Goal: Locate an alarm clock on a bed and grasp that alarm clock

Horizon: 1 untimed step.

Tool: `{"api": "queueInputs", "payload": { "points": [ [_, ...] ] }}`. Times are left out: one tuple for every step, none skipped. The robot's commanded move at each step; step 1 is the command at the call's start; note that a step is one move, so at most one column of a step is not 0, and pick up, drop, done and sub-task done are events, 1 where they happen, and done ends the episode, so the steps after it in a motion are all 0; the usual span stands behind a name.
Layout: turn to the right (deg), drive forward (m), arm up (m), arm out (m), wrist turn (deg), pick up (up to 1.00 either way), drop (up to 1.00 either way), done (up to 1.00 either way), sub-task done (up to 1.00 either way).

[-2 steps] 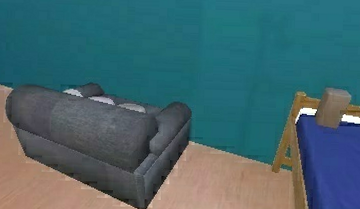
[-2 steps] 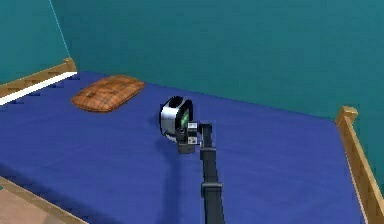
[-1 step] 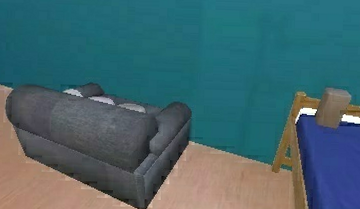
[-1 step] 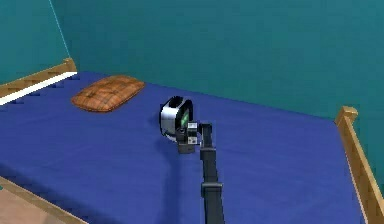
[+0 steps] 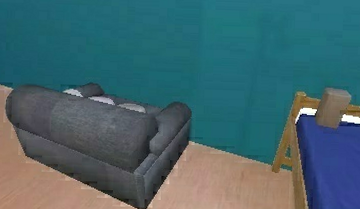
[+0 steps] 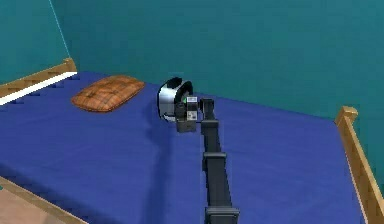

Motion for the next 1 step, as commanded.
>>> {"api": "queueInputs", "payload": {
  "points": [
    [0.0, 0.0, 0.0, 0.0, 0.0, 0.0, 0.0, 1.0, 0.0]
  ]
}}
